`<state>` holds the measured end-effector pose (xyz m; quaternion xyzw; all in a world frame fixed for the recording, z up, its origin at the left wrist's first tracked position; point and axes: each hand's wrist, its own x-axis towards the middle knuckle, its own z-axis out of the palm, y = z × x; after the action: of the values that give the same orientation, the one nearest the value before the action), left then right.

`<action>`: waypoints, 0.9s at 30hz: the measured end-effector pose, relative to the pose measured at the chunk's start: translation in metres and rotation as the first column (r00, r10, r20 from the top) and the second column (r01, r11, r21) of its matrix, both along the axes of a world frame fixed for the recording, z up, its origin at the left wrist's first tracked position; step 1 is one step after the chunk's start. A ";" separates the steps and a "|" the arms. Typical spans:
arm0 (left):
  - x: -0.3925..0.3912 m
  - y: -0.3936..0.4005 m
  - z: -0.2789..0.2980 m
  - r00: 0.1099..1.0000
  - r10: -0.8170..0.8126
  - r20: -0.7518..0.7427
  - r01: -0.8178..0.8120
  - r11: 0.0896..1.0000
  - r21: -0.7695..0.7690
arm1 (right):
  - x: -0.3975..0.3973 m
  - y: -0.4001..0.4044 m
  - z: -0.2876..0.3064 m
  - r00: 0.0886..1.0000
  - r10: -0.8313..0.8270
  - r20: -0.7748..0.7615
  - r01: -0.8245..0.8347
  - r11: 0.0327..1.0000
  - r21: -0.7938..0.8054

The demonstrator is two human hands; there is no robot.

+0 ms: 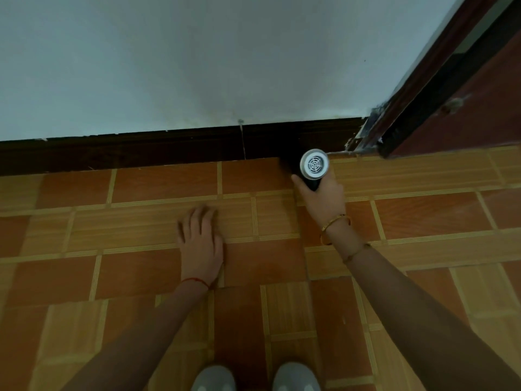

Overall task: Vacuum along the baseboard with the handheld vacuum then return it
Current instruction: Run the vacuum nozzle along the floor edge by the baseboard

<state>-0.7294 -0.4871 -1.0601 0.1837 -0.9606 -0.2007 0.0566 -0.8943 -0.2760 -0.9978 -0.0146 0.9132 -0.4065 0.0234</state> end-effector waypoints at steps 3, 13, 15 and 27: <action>0.006 -0.004 0.000 0.999 0.053 -0.012 -0.053 0.998 0.025 | 0.004 -0.023 0.002 0.993 0.099 0.068 -0.098 0.995 -0.011; 0.024 -0.018 0.007 0.997 0.077 -0.017 -0.076 0.996 0.050 | 0.033 -0.059 0.032 0.880 0.281 0.384 -0.062 0.867 -0.494; 0.029 -0.022 0.010 0.998 0.050 -0.024 -0.049 0.998 0.049 | 0.040 -0.061 0.042 0.835 0.262 0.485 0.083 0.810 -0.581; 0.052 -0.026 0.035 0.996 -0.094 -0.012 0.095 0.990 0.103 | 0.084 -0.038 0.040 0.527 0.571 0.630 0.269 0.591 -0.760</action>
<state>-0.6774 -0.5128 -1.0249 0.1401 -0.9563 -0.2534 0.0412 -0.8104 -0.3144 -0.9583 0.0809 0.4971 -0.7139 0.4865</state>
